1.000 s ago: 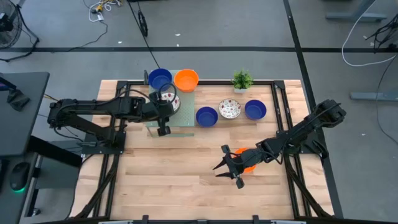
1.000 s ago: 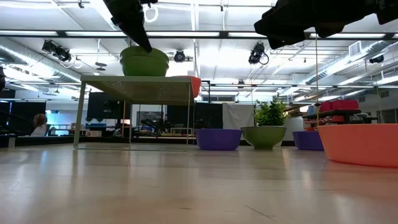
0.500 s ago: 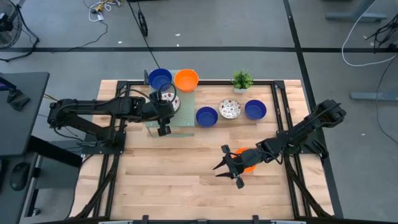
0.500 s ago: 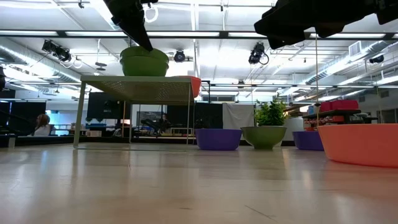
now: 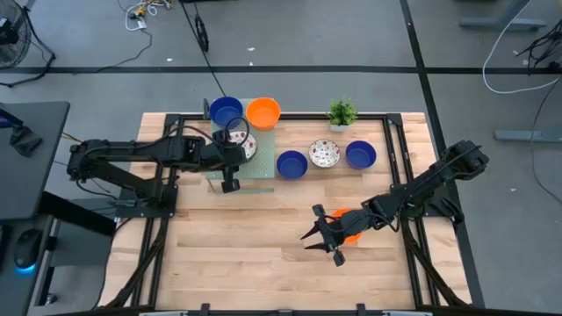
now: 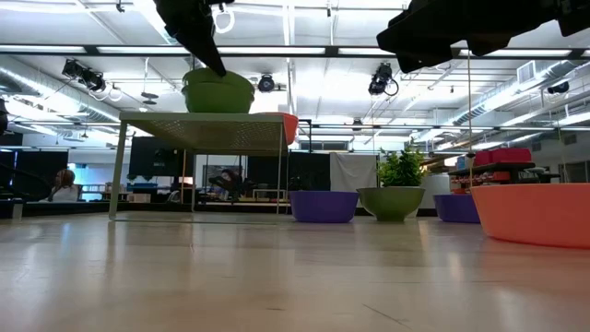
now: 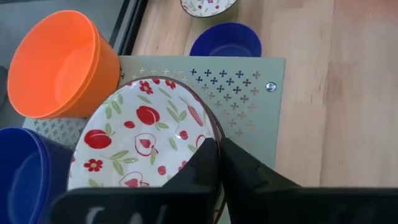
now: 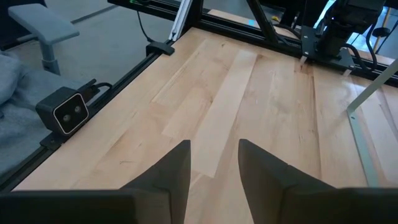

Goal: Pick & Place Mini bowls
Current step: Stack the middle right white bowl on the other white bowl on the shelf

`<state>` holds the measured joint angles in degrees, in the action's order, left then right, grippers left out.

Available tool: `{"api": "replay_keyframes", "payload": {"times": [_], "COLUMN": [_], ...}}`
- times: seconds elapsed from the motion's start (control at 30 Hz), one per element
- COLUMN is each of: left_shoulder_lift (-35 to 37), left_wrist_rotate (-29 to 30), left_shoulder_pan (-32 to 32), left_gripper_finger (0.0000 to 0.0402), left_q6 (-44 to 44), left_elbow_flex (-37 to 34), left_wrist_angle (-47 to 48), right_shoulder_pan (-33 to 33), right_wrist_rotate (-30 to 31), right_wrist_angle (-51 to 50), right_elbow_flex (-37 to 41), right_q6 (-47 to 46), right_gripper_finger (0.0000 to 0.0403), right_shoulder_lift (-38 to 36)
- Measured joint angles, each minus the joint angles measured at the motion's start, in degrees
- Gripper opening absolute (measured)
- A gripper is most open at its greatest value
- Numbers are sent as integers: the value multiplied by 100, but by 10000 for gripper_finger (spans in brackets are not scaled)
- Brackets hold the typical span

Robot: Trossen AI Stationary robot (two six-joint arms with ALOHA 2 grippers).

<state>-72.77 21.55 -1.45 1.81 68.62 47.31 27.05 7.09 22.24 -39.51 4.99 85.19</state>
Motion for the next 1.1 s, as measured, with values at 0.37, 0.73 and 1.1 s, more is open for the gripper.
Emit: {"api": "replay_keyframes", "payload": {"times": [0.37, 0.73, 1.1], "left_shoulder_lift": [15, 325, 138], "left_wrist_rotate": [-40, -39, -40], "left_shoulder_pan": [2, 2, -37], "left_gripper_finger": [76, 67, 11], "left_q6": [-9, -65, -69], "left_elbow_flex": [0, -2, 2], "left_wrist_angle": [2, -68, -2], "right_shoulder_pan": [-2, -2, -2], "right_wrist_rotate": [0, 0, 0], "right_wrist_angle": [-2, -2, -9], "right_elbow_flex": [0, -2, -2], "right_q6": [0, 1, 0], "right_gripper_finger": [135, 135, 135], "right_shoulder_lift": [0, 2, 2]}}
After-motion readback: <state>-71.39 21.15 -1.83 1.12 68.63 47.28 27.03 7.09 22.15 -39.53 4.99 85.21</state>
